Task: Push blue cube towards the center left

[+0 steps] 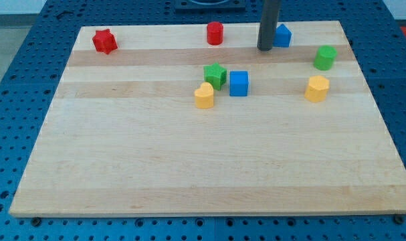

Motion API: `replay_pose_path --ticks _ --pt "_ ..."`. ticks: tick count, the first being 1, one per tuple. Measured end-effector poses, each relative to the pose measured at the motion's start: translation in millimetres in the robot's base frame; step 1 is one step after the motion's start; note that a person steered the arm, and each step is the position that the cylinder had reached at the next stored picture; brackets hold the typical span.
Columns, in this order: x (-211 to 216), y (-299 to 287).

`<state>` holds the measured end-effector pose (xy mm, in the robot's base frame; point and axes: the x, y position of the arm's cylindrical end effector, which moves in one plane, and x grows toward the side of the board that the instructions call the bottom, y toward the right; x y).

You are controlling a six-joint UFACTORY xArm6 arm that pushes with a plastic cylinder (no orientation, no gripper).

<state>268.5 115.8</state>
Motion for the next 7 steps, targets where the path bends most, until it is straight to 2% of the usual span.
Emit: replay_pose_path --ticks 1,3,5,6,7 --pt "-7.8 32.7" --pt "-1.1 42.8" --pt "74.4 -1.8" --pt "98.4 -41.8" --pt "120.8 -49.0"
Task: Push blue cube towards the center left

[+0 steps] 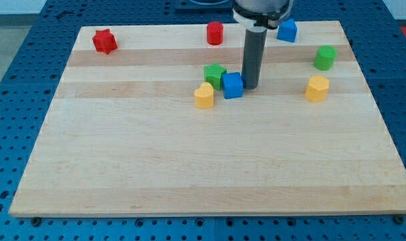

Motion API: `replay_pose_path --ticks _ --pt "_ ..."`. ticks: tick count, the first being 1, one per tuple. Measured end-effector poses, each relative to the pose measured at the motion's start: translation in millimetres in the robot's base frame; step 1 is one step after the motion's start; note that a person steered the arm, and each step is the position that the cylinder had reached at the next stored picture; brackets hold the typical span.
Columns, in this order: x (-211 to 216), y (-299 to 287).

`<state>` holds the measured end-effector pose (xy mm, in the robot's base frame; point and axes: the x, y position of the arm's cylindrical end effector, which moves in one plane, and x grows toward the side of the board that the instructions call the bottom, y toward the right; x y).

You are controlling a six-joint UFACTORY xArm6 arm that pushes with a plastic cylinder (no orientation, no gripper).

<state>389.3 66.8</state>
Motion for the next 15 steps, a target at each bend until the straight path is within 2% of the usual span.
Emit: replay_pose_path --ticks 1,4,6,8,9,12,15 --pt "11.2 -39.6" --pt "-3.3 -170.5" --pt "-8.4 -164.8" --pt "-27.5 -111.4" --pt "-49.4 -127.1" --pt "-31.6 -243.6" --pt "-31.9 -206.1"
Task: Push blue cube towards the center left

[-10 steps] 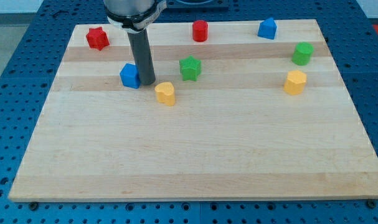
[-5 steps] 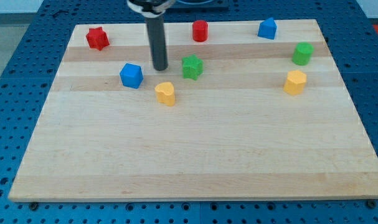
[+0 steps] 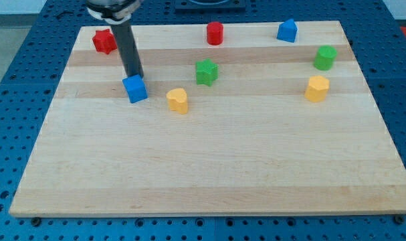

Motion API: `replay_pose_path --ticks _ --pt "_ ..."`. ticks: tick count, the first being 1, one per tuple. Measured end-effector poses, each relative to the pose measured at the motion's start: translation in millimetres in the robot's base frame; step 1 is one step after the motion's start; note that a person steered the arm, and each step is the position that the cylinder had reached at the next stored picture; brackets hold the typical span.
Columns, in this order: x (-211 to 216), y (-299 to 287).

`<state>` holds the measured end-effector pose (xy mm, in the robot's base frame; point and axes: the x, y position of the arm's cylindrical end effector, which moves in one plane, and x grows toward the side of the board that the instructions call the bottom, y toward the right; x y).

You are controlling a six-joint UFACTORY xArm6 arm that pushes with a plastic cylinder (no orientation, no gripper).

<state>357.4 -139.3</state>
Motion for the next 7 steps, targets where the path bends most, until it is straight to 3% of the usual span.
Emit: replay_pose_path --ticks 2,6,7 --pt "13.5 23.7" --pt "92.4 28.5" --pt "81.3 1.2"
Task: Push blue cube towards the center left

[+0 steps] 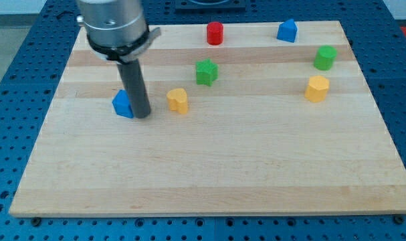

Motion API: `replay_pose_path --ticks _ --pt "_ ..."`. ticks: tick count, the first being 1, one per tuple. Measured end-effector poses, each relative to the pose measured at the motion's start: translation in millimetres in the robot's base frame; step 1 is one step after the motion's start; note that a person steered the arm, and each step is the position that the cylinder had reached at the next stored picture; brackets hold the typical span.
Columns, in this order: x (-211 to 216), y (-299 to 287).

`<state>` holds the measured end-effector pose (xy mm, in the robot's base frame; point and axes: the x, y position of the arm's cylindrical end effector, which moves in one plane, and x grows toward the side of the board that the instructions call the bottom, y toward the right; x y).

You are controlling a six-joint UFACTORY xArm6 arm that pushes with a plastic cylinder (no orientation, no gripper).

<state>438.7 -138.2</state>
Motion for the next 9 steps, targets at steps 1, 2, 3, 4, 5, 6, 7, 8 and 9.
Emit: replay_pose_path --ticks 1,2,3,4,5,6,7,8,9 --pt "-8.0 -46.4" --pt "-8.1 -76.4" --pt "-2.9 -67.5" --pt "6.2 -55.7" --pt "-8.3 -48.8" --pt "-15.3 -24.5" --pt "-35.9 -15.5" --pt "-43.7 -15.9" --pt "-35.9 -31.3"
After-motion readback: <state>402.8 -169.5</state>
